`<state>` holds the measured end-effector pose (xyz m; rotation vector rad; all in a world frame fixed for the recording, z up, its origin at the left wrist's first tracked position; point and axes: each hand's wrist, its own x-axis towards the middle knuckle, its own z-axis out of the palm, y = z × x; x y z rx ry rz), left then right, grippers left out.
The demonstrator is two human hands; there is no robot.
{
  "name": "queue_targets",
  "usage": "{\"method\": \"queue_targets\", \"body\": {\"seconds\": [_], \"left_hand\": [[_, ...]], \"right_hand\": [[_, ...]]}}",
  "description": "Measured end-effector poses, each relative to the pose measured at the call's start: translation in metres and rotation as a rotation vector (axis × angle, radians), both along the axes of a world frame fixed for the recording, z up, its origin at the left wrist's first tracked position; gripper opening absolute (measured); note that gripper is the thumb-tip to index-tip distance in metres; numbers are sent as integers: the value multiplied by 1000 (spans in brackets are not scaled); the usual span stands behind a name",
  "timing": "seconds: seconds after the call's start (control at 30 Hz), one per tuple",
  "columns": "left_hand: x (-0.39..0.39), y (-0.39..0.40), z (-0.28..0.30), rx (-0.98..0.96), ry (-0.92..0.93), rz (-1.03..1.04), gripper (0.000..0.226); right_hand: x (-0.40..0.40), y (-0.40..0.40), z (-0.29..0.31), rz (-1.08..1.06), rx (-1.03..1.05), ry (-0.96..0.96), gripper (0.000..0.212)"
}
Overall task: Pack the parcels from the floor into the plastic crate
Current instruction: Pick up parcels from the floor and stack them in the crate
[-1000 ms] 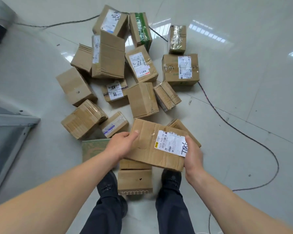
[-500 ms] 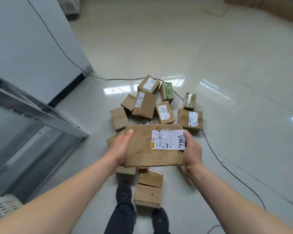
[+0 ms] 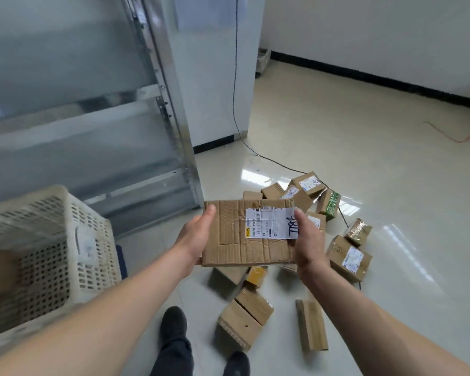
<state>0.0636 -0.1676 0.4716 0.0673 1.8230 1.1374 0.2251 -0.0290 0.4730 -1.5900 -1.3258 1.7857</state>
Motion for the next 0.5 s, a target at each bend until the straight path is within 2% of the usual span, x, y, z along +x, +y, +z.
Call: {"method": "queue_targets", "body": {"seconds": [0.07,0.37,0.5], "left_hand": [[-5,-25,9,11,41,45,59],[-59,-148,31,80,33,182,63],[-97,-217,28,113,35,250,82]], "right_hand": [[-15,-14,6,49,-8,29,38],[-98,-114,30,271,52,58,35],[-145,-175,36,334,88,49,33]]}}
